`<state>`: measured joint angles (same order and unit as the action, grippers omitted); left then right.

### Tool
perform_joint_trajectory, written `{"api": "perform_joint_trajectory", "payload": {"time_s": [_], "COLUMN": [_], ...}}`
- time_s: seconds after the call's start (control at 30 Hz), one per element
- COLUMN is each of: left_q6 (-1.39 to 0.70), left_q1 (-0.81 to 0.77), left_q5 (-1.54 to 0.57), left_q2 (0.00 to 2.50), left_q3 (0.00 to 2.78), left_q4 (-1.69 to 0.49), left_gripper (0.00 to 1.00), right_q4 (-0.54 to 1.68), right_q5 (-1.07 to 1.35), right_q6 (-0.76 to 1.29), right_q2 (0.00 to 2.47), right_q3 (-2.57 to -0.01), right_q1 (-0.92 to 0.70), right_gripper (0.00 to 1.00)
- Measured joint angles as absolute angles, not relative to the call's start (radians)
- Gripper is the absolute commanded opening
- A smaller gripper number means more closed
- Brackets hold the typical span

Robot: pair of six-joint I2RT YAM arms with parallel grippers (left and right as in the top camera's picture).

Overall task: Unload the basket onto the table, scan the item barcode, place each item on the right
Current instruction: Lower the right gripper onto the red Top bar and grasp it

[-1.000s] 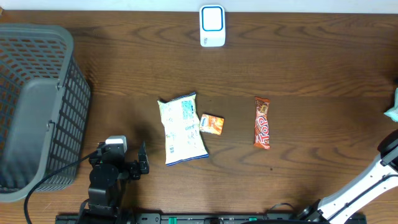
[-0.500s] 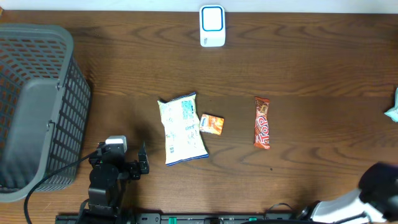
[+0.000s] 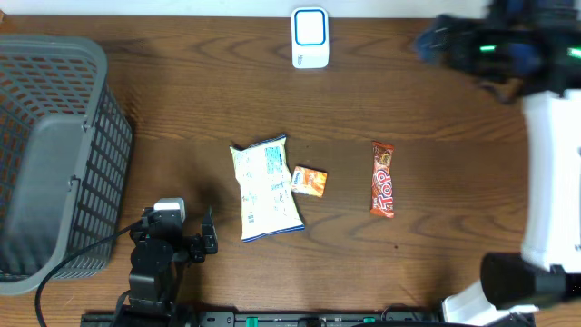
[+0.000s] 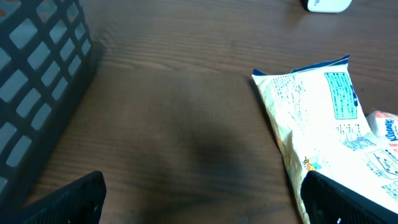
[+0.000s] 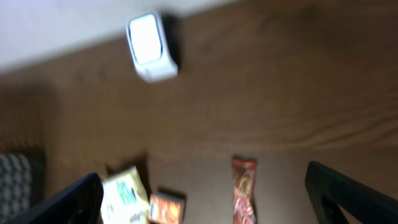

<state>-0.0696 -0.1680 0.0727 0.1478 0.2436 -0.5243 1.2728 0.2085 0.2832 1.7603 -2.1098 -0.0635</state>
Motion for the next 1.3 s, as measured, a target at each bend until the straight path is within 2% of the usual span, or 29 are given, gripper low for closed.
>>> {"api": "perform_joint_trajectory", "payload": {"time_s": [0.2, 0.23, 0.4, 0.63, 0.8, 0.9, 1.03, 1.2, 1.3], "left_q6": [-0.07, -0.07, -0.07, -0.07, -0.07, -0.07, -0.07, -0.07, -0.07], "left_q1": [-0.168, -0.168, -0.168, -0.168, -0.168, -0.168, -0.168, -0.168, -0.168], "left_q5": [0.073, 0.072, 0.073, 0.072, 0.073, 0.073, 0.073, 0.072, 0.072], "left_q2": [0.148, 0.148, 0.148, 0.148, 0.148, 0.148, 0.148, 0.148, 0.148], "left_q3": [0.244, 0.244, 0.244, 0.244, 0.244, 0.244, 0.244, 0.244, 0.244], "left_q4": [-0.524, -0.524, -0.524, -0.524, -0.524, -0.524, -0.524, -0.524, -0.524], "left_gripper": [0.99, 0.99, 0.99, 0.99, 0.99, 0.99, 0.99, 0.99, 0.99], "right_q4": [1.365, 1.379, 1.386, 1.388, 1.312, 1.214, 1.11, 0.985, 0.942], "right_q5": [0.161, 0.155, 0.109, -0.002, -0.047, -0.06, -0.048, -0.04, -0.041], "right_q6": [0.28, 0.28, 0.278, 0.341, 0.41, 0.436, 0.456, 0.472, 0.479], "right_q2": [1.888, 1.911, 2.016, 2.137, 2.148, 2.148, 2.117, 2.075, 2.058], "right_q3": [-2.025, -2.003, -1.885, -1.742, -1.625, -1.551, -1.473, -1.408, -1.38], "right_q1": [-0.215, -0.237, -0.318, -0.354, -0.355, -0.356, -0.361, -0.363, -0.364], "right_gripper": [0.99, 0.95, 0.9, 0.88, 0.85, 0.76, 0.69, 0.45, 0.41]}}
